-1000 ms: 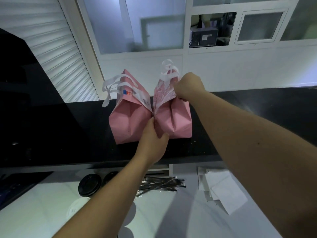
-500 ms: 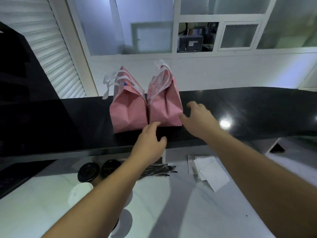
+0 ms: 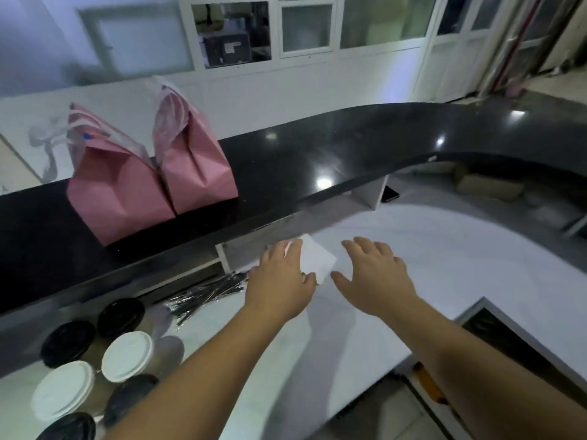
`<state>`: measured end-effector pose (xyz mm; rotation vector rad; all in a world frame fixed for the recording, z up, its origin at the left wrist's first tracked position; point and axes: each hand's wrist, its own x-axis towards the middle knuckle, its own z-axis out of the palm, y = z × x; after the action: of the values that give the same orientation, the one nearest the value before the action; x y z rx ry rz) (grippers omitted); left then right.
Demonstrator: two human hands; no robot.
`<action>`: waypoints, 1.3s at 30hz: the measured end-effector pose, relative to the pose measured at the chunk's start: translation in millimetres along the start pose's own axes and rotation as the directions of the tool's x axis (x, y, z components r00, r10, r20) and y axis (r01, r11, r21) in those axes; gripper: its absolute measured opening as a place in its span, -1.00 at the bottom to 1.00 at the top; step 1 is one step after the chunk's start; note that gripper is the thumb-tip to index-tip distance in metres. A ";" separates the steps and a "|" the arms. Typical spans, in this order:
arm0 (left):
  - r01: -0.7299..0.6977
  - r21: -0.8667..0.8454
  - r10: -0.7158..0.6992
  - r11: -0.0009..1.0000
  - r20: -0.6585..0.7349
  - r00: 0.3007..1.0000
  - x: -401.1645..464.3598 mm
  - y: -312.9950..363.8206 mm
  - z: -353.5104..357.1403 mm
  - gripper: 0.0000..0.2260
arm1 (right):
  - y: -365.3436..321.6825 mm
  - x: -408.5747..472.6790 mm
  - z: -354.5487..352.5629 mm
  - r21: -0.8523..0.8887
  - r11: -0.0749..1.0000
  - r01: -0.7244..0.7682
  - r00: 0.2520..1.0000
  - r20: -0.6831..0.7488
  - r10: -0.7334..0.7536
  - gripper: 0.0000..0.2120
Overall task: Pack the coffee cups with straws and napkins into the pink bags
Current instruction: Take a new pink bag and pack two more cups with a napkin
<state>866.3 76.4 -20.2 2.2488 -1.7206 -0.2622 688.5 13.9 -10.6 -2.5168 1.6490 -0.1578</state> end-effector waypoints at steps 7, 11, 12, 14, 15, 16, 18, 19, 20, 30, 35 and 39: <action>-0.168 0.090 0.163 0.982 0.061 0.985 -25.1 118.5 32.8 -0.31 | 109.2 -81.5 -18.2 0.031 0.984 -0.175 0.983 -0.043 0.176 -0.34; -0.273 0.114 0.262 0.955 0.105 0.959 -53.2 206.5 61.6 -0.30 | 190.5 -146.5 -30.4 0.053 0.960 -0.275 0.959 -0.062 0.278 -0.36; -0.303 0.111 0.290 0.946 0.121 0.949 -62.7 230.2 69.3 -0.30 | 211.6 -165.7 -33.1 0.068 0.951 -0.303 0.949 -0.075 0.307 -0.37; -0.370 0.104 0.355 0.923 0.140 0.924 -83.5 279.3 85.3 -0.31 | 253.6 -205.4 -37.5 0.098 0.926 -0.365 0.923 -0.090 0.373 -0.39; -0.405 0.096 0.391 0.909 0.142 0.910 -94.2 304.4 93.8 -0.31 | 274.2 -224.3 -39.4 0.108 0.912 -0.396 0.909 -0.092 0.406 -0.38; -0.439 0.085 0.425 0.895 0.143 0.894 -104.8 329.3 102.4 -0.31 | 294.1 -242.4 -41.4 0.115 0.896 -0.430 0.893 -0.092 0.440 -0.37; -0.488 0.052 0.475 0.871 0.163 0.865 -125.9 376.8 118.7 -0.30 | 331.4 -275.4 -47.0 0.129 0.855 -0.502 0.853 -0.093 0.514 -0.37; -0.508 0.039 0.494 0.860 0.178 0.851 -135.6 397.7 126.5 -0.29 | 348.5 -290.9 -50.0 0.138 0.833 -0.535 0.830 -0.098 0.549 -0.37; -0.534 0.034 0.519 0.845 0.189 0.834 -144.4 417.9 134.4 -0.29 | 365.6 -306.7 -52.6 0.150 0.809 -0.569 0.804 -0.106 0.585 -0.37; -0.793 -0.051 0.754 0.607 0.353 0.554 -197.4 599.6 220.5 -0.31 | 512.6 -454.6 -58.2 0.241 0.457 -0.856 0.460 -0.049 0.887 -0.41; -0.867 -0.142 0.832 0.478 0.390 0.395 -211.3 691.0 265.4 -0.33 | 578.0 -502.0 -71.3 0.232 0.283 -0.931 0.270 -0.087 0.959 -0.42; -0.889 -0.240 0.872 0.390 0.408 0.272 -217.8 768.4 291.9 -0.35 | 630.3 -533.4 -96.1 0.276 0.132 -0.952 0.101 -0.124 0.987 -0.44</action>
<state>16.3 65.9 -39.8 0.8552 -2.9568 -0.5319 -108.5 249.3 -28.3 -0.7481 2.8978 -0.4463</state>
